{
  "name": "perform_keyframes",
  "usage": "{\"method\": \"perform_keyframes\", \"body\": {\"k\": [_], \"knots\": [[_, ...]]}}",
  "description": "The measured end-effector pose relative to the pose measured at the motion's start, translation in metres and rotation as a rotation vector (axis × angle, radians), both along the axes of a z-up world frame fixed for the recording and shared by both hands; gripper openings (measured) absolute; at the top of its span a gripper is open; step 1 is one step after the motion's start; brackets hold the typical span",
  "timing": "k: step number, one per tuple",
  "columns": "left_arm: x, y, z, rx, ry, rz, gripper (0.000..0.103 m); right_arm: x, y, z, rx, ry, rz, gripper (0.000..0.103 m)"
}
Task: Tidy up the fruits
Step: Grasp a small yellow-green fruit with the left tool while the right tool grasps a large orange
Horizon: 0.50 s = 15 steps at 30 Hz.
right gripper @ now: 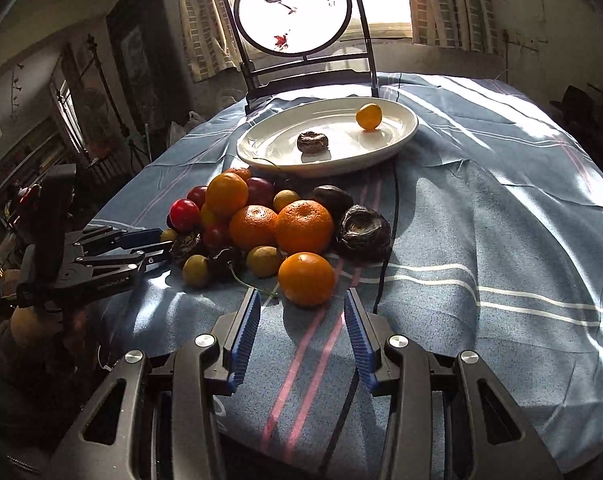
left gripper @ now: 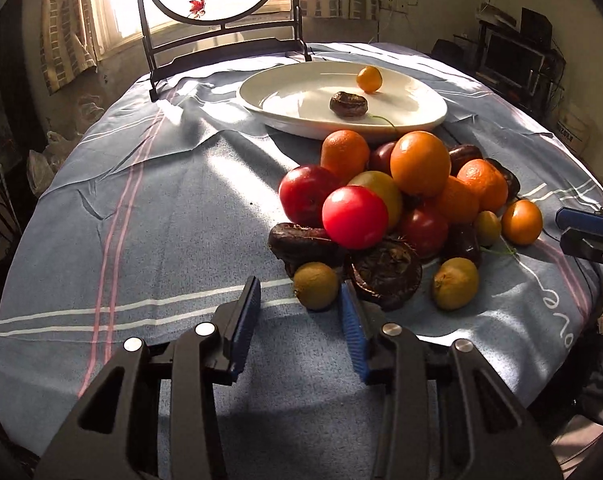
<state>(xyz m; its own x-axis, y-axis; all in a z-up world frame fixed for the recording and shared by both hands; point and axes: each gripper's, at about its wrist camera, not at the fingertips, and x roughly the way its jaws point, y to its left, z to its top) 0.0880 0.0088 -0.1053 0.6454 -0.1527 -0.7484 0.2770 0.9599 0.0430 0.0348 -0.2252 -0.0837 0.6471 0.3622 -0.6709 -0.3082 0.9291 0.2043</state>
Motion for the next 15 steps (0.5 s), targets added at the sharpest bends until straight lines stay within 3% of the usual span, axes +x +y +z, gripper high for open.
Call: {"method": "perform_keyframes", "body": {"k": [2, 3, 4, 15], "knots": [[0.001, 0.0, -0.002, -0.013, -0.009, 0.0, 0.037, 0.001, 0.001, -0.002, 0.002, 0.006, 0.004, 0.043], [0.0, -0.001, -0.002, -0.031, -0.007, -0.013, 0.026, 0.002, 0.001, -0.003, 0.004, 0.009, 0.007, 0.043], [-0.001, -0.001, -0.002, -0.042, -0.005, -0.019, 0.022, 0.002, 0.001, -0.004, 0.005, 0.012, 0.009, 0.043], [-0.025, 0.005, 0.013, -0.104, -0.032, -0.01, 0.022, 0.023, 0.007, -0.009, -0.008, 0.009, -0.011, 0.043]]}}
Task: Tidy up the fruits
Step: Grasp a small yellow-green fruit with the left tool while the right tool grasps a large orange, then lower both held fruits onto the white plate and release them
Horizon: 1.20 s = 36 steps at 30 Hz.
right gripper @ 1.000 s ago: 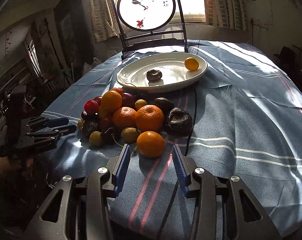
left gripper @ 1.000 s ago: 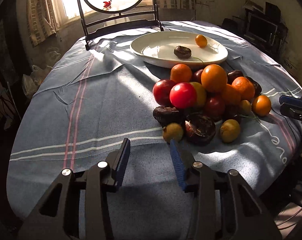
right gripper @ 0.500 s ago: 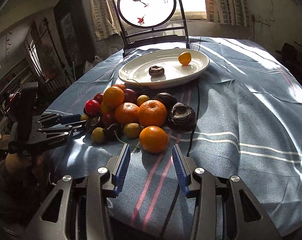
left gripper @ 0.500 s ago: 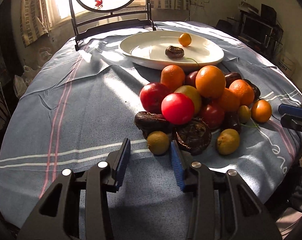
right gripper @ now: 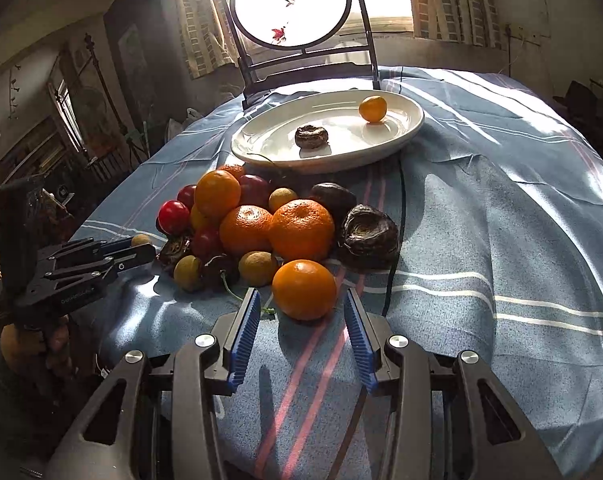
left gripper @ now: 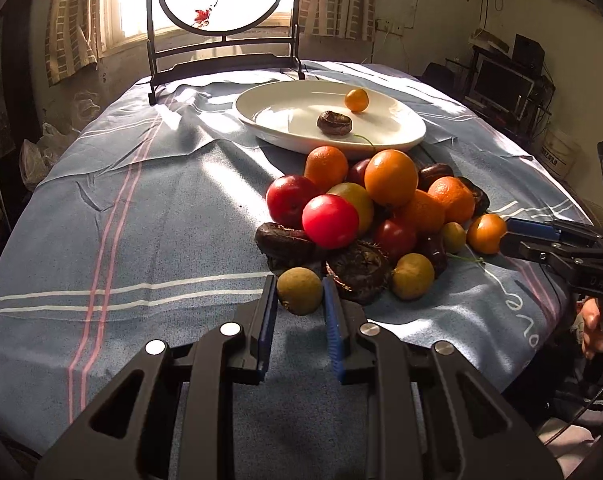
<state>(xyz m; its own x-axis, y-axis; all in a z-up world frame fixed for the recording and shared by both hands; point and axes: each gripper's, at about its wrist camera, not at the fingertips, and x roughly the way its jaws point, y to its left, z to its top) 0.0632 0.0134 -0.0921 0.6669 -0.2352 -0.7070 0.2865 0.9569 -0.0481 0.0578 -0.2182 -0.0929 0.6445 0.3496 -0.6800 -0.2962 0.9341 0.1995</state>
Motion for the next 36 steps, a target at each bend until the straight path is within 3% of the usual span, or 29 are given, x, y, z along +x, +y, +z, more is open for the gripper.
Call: {"method": "perform_keyframes", "body": {"k": [4, 5, 8, 17, 24, 31, 36], "knots": [[-0.008, 0.001, 0.007, -0.002, -0.016, 0.0, 0.022, 0.013, 0.003, -0.009, 0.018, 0.038, -0.001, 0.043], [-0.009, 0.001, 0.008, -0.004, -0.018, 0.001, 0.022, 0.014, 0.005, -0.011, 0.015, 0.043, 0.004, 0.036], [-0.01, 0.003, 0.01, -0.01, -0.019, 0.007, 0.022, 0.008, 0.006, -0.009, 0.012, 0.024, 0.009, 0.036], [-0.004, 0.003, 0.035, -0.043, -0.071, 0.0, 0.022, 0.008, -0.033, 0.032, 0.135, -0.04, -0.03, 0.036], [0.064, -0.014, 0.053, -0.06, -0.062, -0.01, 0.022, 0.068, -0.037, 0.064, 0.169, -0.05, -0.042, 0.036], [0.145, -0.04, 0.046, -0.059, 0.024, -0.003, 0.022, 0.136, -0.019, 0.044, 0.127, 0.048, -0.066, 0.036], [0.182, -0.051, 0.031, -0.033, 0.1, 0.012, 0.022, 0.158, -0.012, 0.036, 0.107, 0.052, -0.076, 0.038]]}}
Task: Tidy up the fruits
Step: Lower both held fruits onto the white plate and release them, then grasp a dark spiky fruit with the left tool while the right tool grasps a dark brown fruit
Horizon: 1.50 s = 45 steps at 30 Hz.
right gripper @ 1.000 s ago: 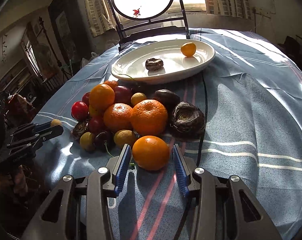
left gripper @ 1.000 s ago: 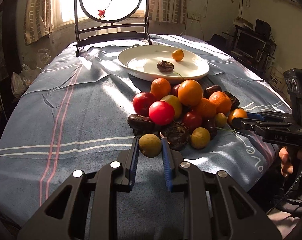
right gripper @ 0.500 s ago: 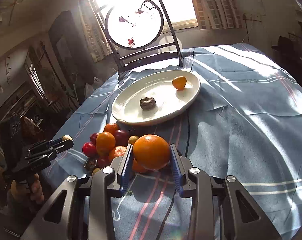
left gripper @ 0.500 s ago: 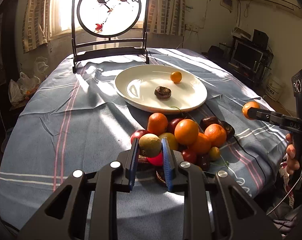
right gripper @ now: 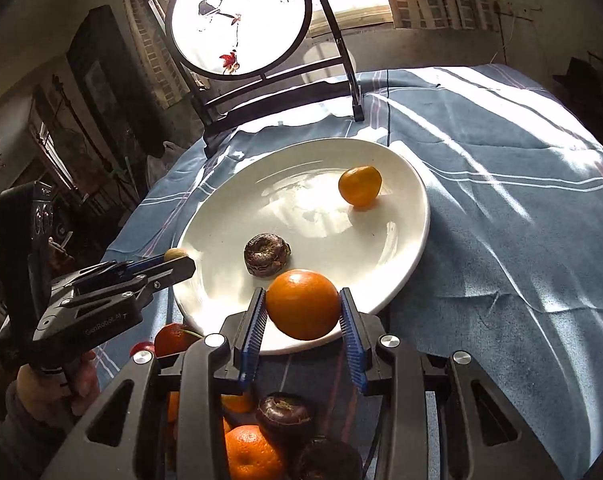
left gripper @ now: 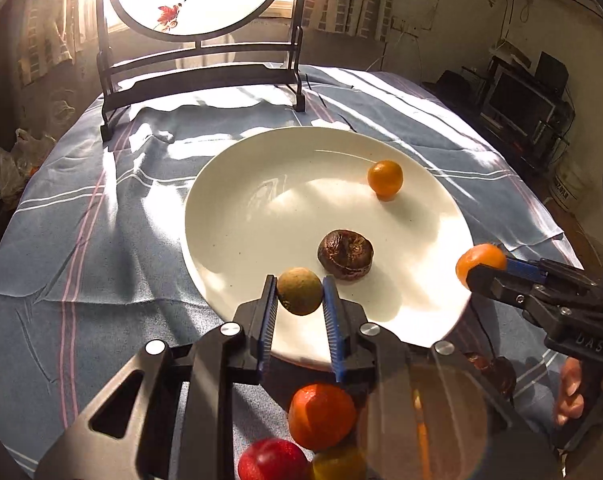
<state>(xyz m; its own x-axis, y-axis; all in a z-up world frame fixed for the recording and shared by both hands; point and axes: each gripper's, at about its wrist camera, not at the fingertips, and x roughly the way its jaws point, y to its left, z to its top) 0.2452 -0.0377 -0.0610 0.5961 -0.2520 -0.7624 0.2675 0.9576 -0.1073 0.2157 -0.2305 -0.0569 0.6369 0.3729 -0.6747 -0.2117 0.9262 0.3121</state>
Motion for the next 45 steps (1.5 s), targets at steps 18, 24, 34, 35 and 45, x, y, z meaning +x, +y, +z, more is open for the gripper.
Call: {"method": "perform_keyframes", "body": {"k": [18, 24, 34, 35, 45], "knots": [[-0.173, 0.034, 0.003, 0.107, -0.133, -0.045, 0.065, -0.138, -0.034, -0.016, 0.04, -0.079, -0.02, 0.049], [-0.186, 0.029, -0.031, 0.113, -0.068, -0.053, 0.042, -0.154, -0.031, -0.018, 0.021, -0.086, -0.018, 0.049], [-0.162, 0.006, -0.048, 0.128, -0.083, -0.066, 0.051, -0.163, -0.034, -0.022, -0.006, -0.071, -0.022, 0.048], [-0.16, 0.006, -0.047, 0.119, -0.081, -0.062, 0.051, -0.16, -0.035, -0.022, -0.011, -0.066, -0.023, 0.049], [-0.181, 0.025, -0.022, 0.056, -0.123, -0.029, 0.042, -0.12, -0.006, -0.036, -0.209, -0.021, 0.043, 0.049]]}}
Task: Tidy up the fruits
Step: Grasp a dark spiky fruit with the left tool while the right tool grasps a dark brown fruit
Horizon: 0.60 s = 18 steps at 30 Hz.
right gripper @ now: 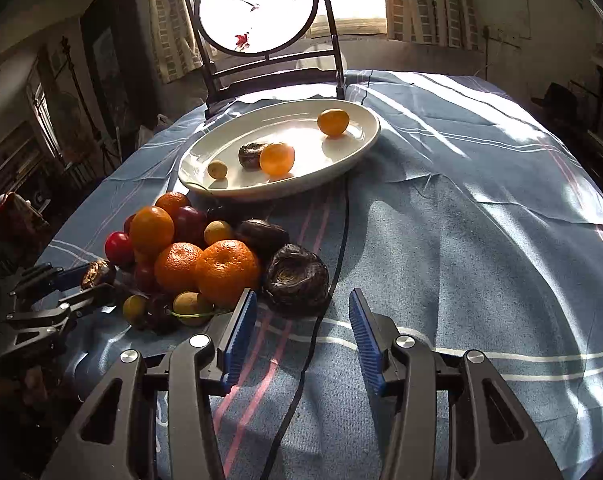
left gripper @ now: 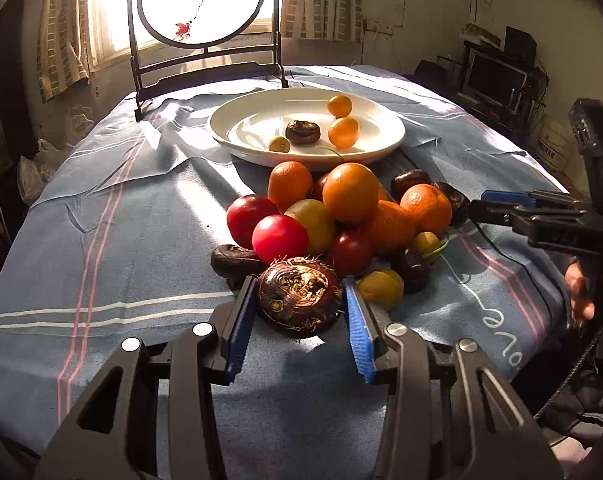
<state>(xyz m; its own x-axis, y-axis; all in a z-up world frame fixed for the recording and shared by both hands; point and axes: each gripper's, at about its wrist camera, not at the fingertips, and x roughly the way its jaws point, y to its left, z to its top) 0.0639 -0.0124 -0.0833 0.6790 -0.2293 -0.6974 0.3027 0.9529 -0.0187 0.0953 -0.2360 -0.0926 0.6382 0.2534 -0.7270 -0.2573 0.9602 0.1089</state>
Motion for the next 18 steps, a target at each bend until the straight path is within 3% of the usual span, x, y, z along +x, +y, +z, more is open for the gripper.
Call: {"method": "perform_keyframes", "body": {"k": [3, 8, 11, 12, 18], "knots": [[-0.003, 0.009, 0.007, -0.015, -0.007, 0.017, 0.042, 0.01, 0.014, -0.007, -0.097, 0.003, 0.01, 0.05], [-0.004, 0.012, 0.007, -0.028, -0.002, 0.026, 0.042, 0.03, 0.018, -0.002, -0.115, 0.038, -0.01, 0.05], [-0.004, 0.011, 0.006, -0.026, -0.006, 0.023, 0.042, 0.038, 0.016, -0.005, -0.088, 0.074, -0.017, 0.049], [-0.005, 0.011, 0.006, -0.024, -0.008, 0.025, 0.042, 0.039, 0.015, -0.006, -0.067, 0.085, -0.008, 0.044], [-0.006, 0.012, 0.0, -0.016, 0.007, 0.009, 0.042, 0.024, 0.01, -0.006, -0.022, 0.058, -0.02, 0.043]]}}
